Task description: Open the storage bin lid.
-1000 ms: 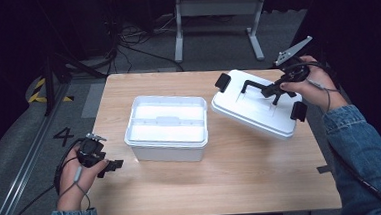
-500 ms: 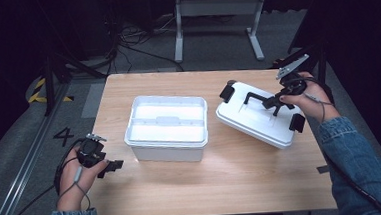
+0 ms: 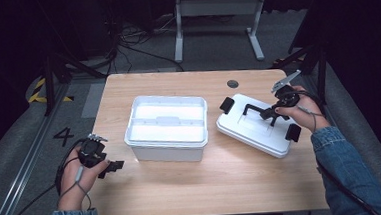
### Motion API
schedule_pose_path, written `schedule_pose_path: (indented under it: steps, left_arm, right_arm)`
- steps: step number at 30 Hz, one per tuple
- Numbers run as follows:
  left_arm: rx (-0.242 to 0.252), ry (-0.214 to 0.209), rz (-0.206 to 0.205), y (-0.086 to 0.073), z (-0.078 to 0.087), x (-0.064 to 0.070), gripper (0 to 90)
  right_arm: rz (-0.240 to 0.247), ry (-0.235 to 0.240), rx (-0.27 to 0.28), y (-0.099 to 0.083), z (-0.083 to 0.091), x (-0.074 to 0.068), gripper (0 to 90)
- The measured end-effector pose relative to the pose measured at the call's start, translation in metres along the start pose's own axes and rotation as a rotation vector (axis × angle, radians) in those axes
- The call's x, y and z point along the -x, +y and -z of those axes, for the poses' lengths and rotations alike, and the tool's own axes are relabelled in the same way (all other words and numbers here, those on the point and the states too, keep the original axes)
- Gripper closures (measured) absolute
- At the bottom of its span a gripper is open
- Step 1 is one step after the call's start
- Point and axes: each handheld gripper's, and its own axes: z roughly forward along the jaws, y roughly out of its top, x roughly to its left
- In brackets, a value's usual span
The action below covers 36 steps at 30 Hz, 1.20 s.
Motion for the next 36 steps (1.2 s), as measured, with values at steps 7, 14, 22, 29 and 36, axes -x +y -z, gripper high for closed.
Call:
schedule_pose_path:
  steps: [7,14,22,29,36]
  left_arm:
    - [-0.005,0.003,-0.002,0.000,-0.001,0.001,22.2]
    - [-0.016,0.002,-0.008,0.001,-0.004,0.002,22.2]
    - [-0.020,-0.002,-0.008,0.001,-0.004,0.002,22.1]
    - [-0.022,-0.002,-0.013,0.001,-0.004,0.002,21.9]
    - [-0.027,-0.005,-0.010,0.001,-0.006,0.003,21.8]
  right_arm:
    - [-0.015,0.007,-0.003,-0.009,-0.013,0.003,84.5]
    - [-0.030,0.014,-0.009,-0.017,-0.021,0.006,84.5]
    - [-0.043,0.022,-0.009,-0.025,-0.028,0.009,84.4]
    - [-0.063,0.039,-0.002,-0.031,-0.032,0.013,84.3]
    - [-0.080,0.046,0.007,-0.033,-0.033,0.016,83.4]
